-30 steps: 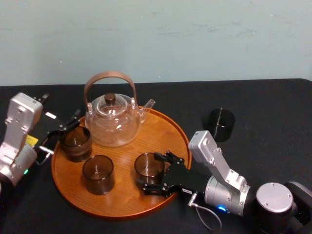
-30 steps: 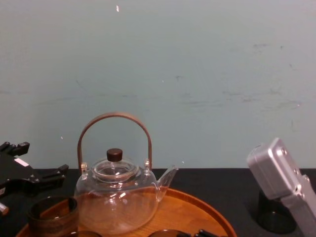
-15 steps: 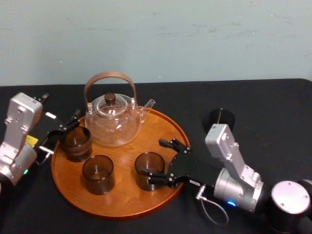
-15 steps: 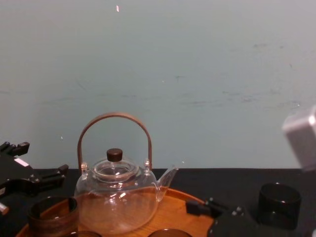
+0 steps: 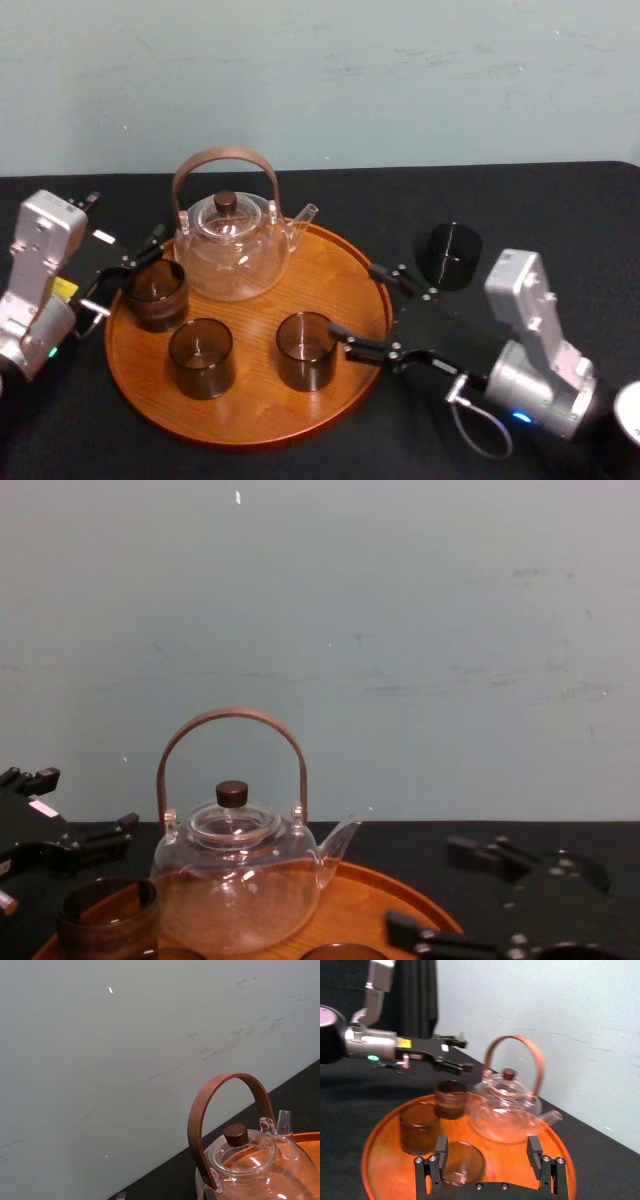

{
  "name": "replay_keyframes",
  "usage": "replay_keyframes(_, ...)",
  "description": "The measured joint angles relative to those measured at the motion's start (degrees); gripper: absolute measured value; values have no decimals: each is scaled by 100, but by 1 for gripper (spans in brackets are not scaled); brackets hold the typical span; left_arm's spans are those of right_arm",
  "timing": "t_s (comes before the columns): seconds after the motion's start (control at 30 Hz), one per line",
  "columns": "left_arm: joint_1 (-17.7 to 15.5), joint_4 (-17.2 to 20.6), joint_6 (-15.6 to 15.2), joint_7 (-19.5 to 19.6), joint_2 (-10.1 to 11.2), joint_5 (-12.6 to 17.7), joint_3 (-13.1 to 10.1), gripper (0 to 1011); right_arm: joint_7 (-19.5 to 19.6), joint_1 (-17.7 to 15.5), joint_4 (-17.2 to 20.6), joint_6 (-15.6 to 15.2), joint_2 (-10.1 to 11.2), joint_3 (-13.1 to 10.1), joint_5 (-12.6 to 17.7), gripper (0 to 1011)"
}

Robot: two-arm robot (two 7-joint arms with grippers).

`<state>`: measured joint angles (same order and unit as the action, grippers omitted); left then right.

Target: Pick up the glass from the table and place it on the tray.

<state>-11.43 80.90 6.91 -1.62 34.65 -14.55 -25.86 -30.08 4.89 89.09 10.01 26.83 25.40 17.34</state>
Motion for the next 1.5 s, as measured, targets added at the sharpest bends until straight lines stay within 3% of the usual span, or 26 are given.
replay_keyframes(0.5,0,0,0,0,0,0,0,1001,464,-736,3,47,363,-1028,272,1002)
replay_keyframes(0.9,0,0,0,0,0,0,0,1001,793,-916,-280,-103,315,-1603,299,1002)
replay_keyframes(1.13,0,0,0,0,0,0,0,1002,773,-582,-638,-469,170,-1670,320,1002)
replay_keyframes(1.5,0,0,0,0,0,0,0,1001,595,214,-1356,-755,-35,-1374,138,1002)
